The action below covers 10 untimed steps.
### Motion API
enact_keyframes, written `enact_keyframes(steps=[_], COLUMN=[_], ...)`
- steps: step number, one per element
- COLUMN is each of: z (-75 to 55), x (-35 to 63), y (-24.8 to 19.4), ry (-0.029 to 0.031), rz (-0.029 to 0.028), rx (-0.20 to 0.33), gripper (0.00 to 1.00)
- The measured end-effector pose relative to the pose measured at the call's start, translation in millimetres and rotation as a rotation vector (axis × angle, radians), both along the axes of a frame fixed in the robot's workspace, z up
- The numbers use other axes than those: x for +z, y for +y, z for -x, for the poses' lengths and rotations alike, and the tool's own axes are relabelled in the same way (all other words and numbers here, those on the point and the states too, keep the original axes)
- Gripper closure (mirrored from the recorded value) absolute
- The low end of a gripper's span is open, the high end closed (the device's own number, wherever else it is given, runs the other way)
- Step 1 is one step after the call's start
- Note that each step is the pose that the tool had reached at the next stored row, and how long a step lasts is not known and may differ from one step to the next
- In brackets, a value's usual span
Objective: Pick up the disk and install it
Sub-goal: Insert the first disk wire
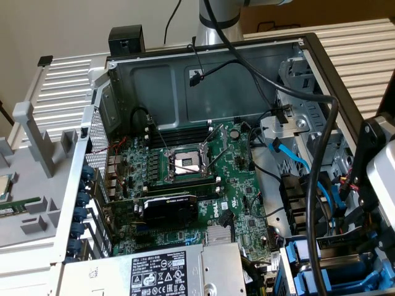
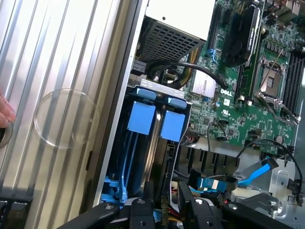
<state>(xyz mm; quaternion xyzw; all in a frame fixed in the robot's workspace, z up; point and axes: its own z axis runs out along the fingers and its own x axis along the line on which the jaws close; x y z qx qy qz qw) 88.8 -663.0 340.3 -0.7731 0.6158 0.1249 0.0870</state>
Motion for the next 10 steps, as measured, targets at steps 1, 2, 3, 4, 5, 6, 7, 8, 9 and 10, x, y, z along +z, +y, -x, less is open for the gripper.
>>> enact_keyframes(steps=[1,2,3,4,5,6,7,8,9,10], z=[0.0,0.0,0.0,0.0,0.0,0.0,0.0,0.0,0.0,0.0], x=[-0.2,-0.3,-0.5,-0.6,-0.6,-0.7,-0.7,-1.0,-1.2,-1.4], y=[-0.2,-0.3,-0.3,-0.4,-0.4,-0.4,-0.4,-0.4,-0.4,-0.4], ry=[0.0000,0.0000,0.0000,0.0000,0.0000,0.0000,0.0000,0.0000,0.0000,0.0000], rz=[-0.0001,0.0000,0.0000,0.0001,0.0001,0.0000,0.0000,0.0000,-0.0002,0.0000], rx=[0.000,0.000,0.000,0.000,0.000,0.000,0.000,0.000,0.000,0.000], gripper=[0.66,0.66,0.66,0.66,0.66,0.66,0.66,0.66,0.66,0.66])
